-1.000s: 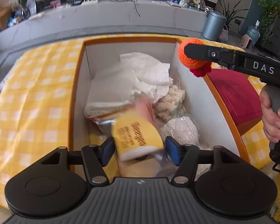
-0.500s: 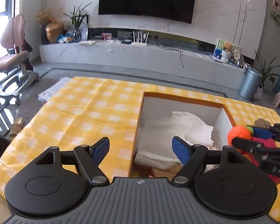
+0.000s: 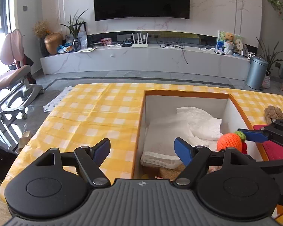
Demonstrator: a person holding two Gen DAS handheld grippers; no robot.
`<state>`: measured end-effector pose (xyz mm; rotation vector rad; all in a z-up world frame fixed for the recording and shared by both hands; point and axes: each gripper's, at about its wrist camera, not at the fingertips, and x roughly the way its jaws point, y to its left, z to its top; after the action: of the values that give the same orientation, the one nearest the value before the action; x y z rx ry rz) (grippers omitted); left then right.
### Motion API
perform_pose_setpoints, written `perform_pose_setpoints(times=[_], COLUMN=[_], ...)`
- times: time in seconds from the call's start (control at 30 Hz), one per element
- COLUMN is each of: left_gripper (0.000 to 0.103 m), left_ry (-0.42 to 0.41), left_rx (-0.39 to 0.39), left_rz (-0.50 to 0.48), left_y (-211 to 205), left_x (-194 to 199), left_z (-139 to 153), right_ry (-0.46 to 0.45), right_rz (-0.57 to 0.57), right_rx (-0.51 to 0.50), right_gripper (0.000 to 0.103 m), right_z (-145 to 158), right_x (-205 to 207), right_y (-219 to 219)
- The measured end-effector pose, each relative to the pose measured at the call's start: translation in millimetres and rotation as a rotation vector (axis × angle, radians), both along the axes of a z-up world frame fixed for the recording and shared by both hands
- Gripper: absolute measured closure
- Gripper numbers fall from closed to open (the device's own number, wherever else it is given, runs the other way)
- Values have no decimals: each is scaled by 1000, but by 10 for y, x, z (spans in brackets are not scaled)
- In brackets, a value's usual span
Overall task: Organize soft objects
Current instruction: 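Open both tools to drop the packet and carrot into the box, then move both tools toward the brown plush teddy bear on the table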
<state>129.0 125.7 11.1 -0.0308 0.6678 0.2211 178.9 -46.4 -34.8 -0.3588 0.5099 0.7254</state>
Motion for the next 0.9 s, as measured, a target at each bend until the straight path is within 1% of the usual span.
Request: perform_pose_setpoints(times=[0.2, 0.27, 0.3, 0.37, 0.4, 0.43, 0.5, 0.6, 0.7, 0.77, 0.9], left_gripper=[12, 12, 12, 12, 12, 12, 12, 12, 12, 12, 12], left_ry=[-52, -82, -96, -125, -138, -152, -180, -215, -231, -234, -212], left_rx=[56, 59, 53, 35, 25, 14, -9, -41, -64, -67, -26], left_rz=[1, 2, 0, -8, -14, -22, -33, -39, -46, -48, -30], left_y=[-1, -25, -19, -22, -31, -40, -67, -107, -156, -195, -305], left_x=[-33, -48, -53, -68, -74, -82, -90, -102, -94, -73, 6], left_z=[34, 69, 74, 97, 110, 120, 138, 159, 160, 136, 70], right_ry=[4, 3, 2, -11, -16, -19, -25, -43, -60, -56, -59], right_rz=[-8, -4, 0, 2, 2, 5, 15, 1, -29, -51, -104], right_rx=[8, 10, 10, 15, 20, 29, 55, 77, 98, 117, 149], right_gripper=[57, 56, 53, 43, 32, 26, 25, 18, 17, 15, 15], right_z=[-16, -18, -16, 4, 18, 37, 80, 160, 231, 267, 332], right_x=[-5, -21, -26, -35, -40, -44, -51, -44, -20, 15, 132], right_y=[8, 12, 14, 4, -2, -17, -62, -152, -286, -392, -619])
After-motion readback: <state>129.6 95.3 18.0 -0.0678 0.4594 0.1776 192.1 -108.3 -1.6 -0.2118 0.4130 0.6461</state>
